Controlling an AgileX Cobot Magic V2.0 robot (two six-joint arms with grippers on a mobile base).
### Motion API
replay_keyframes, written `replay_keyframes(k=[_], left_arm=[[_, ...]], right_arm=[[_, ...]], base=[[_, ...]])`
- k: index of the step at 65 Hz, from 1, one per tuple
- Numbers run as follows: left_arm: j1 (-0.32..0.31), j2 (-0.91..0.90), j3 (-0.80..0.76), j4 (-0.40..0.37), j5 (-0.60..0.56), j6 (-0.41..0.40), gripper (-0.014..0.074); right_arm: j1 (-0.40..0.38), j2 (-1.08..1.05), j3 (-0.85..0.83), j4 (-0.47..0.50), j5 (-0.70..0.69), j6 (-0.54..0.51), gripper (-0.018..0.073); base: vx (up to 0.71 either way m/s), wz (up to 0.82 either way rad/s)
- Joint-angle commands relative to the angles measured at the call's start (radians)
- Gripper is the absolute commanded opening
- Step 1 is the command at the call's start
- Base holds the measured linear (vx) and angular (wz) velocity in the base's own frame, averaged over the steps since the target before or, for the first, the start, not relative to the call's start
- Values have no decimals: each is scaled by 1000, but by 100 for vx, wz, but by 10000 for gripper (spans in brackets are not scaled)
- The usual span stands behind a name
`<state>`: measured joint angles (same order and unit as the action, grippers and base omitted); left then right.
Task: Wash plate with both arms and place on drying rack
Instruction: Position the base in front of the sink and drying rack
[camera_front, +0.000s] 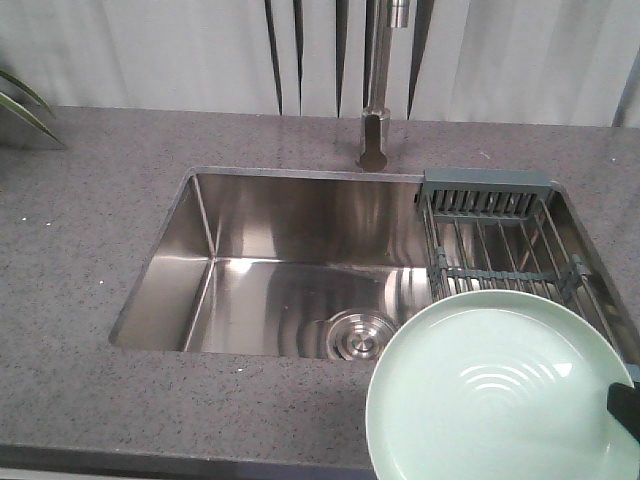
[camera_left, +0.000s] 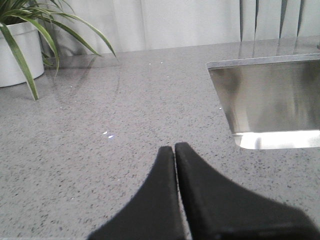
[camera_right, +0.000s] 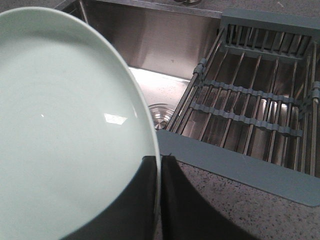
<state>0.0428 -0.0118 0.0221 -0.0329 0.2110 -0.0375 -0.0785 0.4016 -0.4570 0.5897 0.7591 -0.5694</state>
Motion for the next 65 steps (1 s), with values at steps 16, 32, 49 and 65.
replay_keyframes(k=[16,32,49,65], left_arm=[[1,-14,-21,-2,-70,-7,-6],[1,-14,-21,-2,-70,-7,-6],[1,-14,-21,-2,-70,-7,-6],[1,-14,-21,-2,-70,-7,-6]], right_arm=[[-7,4,-27,35,-60,-8,-1],[-7,4,-27,35,-60,-8,-1],[-7,4,-27,35,-60,-8,-1],[-7,4,-27,35,-60,-8,-1]], base=[[4,-6],[3,-4],[4,-4],[4,-3]])
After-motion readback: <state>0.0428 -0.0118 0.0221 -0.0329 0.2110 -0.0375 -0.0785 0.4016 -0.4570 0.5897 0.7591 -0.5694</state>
